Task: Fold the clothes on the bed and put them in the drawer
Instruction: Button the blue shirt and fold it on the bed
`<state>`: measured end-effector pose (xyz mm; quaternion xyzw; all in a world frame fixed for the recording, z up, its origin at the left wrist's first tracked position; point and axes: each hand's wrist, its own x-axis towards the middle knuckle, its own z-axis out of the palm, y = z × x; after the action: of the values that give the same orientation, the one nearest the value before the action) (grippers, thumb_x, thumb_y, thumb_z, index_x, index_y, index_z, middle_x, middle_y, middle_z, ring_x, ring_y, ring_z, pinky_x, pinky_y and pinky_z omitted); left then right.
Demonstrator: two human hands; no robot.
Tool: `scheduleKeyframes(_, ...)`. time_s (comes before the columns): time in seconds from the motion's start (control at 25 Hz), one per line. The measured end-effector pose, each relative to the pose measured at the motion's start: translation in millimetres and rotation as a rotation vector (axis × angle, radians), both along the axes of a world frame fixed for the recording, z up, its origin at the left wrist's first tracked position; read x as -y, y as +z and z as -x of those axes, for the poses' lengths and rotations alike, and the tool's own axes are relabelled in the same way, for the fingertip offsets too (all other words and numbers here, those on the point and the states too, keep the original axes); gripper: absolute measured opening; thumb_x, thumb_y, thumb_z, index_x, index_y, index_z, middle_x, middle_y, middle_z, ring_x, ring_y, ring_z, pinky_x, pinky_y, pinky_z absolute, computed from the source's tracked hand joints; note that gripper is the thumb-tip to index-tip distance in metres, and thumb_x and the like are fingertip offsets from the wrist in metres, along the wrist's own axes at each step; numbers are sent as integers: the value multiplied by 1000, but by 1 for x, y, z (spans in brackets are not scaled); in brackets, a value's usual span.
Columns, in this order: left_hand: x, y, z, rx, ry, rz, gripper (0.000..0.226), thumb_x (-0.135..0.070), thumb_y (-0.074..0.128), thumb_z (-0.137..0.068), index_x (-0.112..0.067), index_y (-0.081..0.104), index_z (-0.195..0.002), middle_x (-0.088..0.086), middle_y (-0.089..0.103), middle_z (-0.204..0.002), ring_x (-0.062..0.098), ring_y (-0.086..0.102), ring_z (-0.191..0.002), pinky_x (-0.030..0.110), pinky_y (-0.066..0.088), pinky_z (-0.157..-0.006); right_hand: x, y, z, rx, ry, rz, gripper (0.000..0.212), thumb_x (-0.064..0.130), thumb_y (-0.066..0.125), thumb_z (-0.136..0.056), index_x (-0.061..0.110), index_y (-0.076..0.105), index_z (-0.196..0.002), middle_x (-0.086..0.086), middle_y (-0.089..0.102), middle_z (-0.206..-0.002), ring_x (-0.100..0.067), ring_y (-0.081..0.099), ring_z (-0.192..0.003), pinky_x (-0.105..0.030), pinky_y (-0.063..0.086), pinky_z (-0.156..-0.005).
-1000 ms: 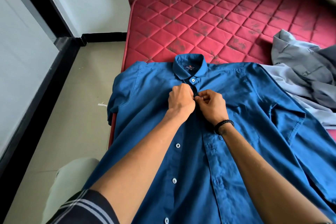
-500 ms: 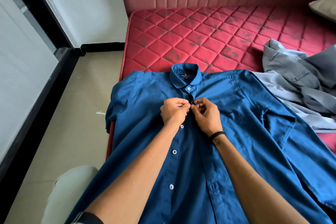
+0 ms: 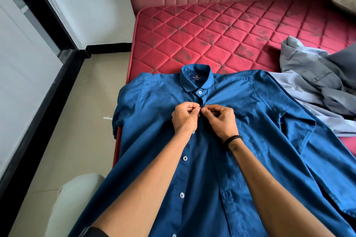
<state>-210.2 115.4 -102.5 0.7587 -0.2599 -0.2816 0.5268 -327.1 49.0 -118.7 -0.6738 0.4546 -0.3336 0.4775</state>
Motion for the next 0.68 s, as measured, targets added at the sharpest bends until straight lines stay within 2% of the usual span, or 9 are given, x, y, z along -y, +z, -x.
scheduleKeyframes(0.12, 2, 1, 1, 106, -2, 8, 19, -15, 72, -89, -32, 72, -80, -9, 74, -80, 13, 73, -79, 40, 61, -81, 2, 4, 3, 55, 70, -48, 13, 26, 72, -95, 18, 81, -92, 5, 79, -86, -7, 72, -82, -27, 57, -80)
scheduleKeyframes(0.24, 2, -1, -2, 97, -28, -22, 21, -18, 72, -87, -35, 70, -75, -12, 73, -75, 14, 73, -77, 41, 62, -79, 4, 5, 6, 69, 94, -83, 3, 21, 79, -90, 18, 80, -89, 3, 79, -85, -8, 73, -80, -28, 58, -80)
scheduleKeyframes(0.36, 2, 4, -5, 56, -51, -33, 14, -37, 71, -84, -27, 76, -76, -8, 74, -69, 14, 74, -74, 38, 62, -79, 1, 5, 3, 35, 39, -87, 8, 22, 86, -82, 20, 79, -83, 2, 78, -80, -11, 72, -75, -32, 61, -76)
scheduleKeyframes(0.44, 0, 7, -6, 71, -60, -51, 25, -48, 76, -79, -24, 80, -84, -9, 74, -71, 10, 73, -76, 31, 61, -81, -2, 6, -1, -15, -23, -48, 10, 25, 87, -80, 22, 78, -80, 4, 77, -76, -12, 72, -71, -33, 61, -73)
scheduleKeyframes(0.6, 2, 1, -3, 40, 22, -24, 13, -33, 80, -79, -25, 81, -90, -10, 78, -77, 10, 74, -78, 35, 61, -83, -4, 10, -2, -37, -37, -58, 14, 30, 90, -77, 23, 79, -79, 7, 77, -76, -8, 72, -73, -23, 59, -71)
scheduleKeyframes(0.68, 0, 1, 0, 46, 64, -17, 13, -31, 79, -82, -23, 81, -92, -9, 78, -79, 9, 74, -81, 34, 59, -86, -1, 10, -1, -31, 4, -90, 15, 30, 90, -77, 21, 79, -81, 7, 78, -79, -10, 74, -77, -23, 59, -74)
